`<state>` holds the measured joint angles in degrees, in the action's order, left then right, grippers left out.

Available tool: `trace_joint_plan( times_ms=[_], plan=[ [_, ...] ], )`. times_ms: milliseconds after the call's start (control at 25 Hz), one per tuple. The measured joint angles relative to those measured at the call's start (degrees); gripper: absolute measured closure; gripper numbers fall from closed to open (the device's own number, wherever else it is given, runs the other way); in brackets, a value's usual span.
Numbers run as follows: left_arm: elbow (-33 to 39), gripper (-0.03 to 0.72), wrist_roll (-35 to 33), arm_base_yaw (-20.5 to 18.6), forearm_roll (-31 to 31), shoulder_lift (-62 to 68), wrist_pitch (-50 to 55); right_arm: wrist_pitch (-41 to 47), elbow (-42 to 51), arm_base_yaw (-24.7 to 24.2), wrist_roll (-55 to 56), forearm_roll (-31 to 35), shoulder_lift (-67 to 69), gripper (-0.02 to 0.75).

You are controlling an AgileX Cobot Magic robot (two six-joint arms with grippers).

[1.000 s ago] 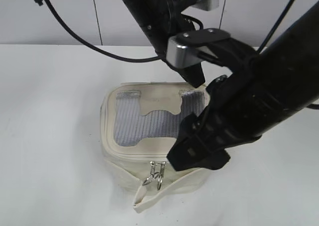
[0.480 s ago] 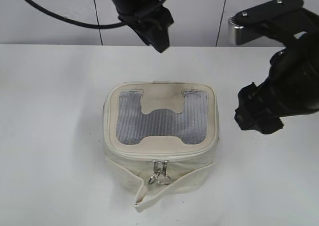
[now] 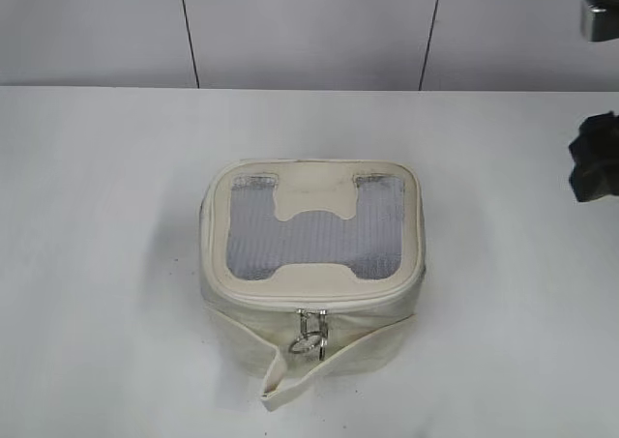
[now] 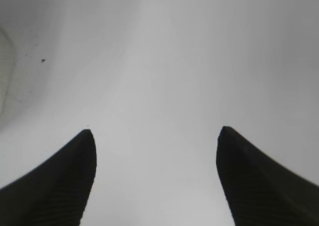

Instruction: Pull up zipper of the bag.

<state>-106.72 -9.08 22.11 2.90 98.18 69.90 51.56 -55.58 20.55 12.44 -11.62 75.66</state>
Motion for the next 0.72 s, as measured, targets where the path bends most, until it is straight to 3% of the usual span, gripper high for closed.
trace_joint_plan(
  times_ms=[320,480,720],
  plan=[
    [24.1,0.358,1.4,-9.7,-0.9,-18.3,0.0,-3.0,0.0,-14.2,-1.2,2.7,0.0,0.153],
    [37.3,0.358,4.4,-12.4,-1.2,-30.7,-3.4,-3.1,0.1,-15.3,-1.4,2.9,-0.2,0.153],
    [52.7,0.358,6.0,-12.8,-1.3,-52.8,-9.9,-2.4,3.1,-15.3,-5.0,4.5,-7.6,0.153]
  ],
)
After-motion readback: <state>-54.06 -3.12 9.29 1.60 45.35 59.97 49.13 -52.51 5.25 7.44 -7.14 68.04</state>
